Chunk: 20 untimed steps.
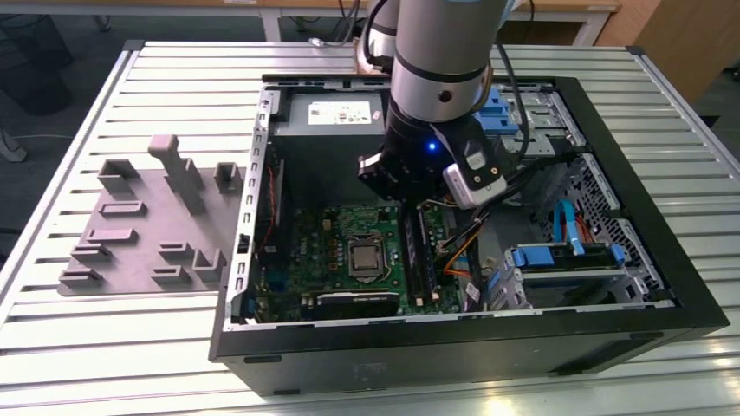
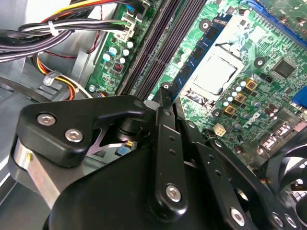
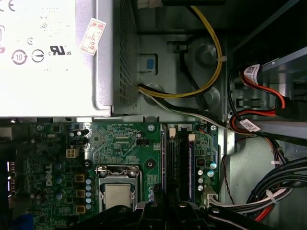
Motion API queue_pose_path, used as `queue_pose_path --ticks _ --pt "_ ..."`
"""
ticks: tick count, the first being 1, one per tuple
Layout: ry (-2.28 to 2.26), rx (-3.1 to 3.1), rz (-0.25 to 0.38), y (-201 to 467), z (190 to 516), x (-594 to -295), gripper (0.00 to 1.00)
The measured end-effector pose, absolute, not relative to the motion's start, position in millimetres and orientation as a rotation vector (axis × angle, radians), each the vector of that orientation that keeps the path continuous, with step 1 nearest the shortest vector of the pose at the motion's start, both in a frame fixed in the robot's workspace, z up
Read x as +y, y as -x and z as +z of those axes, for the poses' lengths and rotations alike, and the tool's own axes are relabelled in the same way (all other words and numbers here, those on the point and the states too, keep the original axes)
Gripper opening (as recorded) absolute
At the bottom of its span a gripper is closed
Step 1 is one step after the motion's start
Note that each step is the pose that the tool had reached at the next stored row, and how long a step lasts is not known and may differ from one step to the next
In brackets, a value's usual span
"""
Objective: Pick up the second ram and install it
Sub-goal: 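Insert the second ram into the second slot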
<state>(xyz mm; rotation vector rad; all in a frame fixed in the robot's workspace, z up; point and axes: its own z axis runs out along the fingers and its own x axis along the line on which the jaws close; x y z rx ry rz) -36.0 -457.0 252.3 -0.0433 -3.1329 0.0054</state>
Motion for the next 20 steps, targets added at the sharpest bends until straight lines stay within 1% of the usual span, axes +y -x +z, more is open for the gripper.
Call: queue_pose_path --ticks 12,20 --pt "0.043 -3.129 0.006 30.5 237.6 -458.5 0.14" --pt "0.043 -3.129 0.006 30.5 236.1 -459.2 0.14"
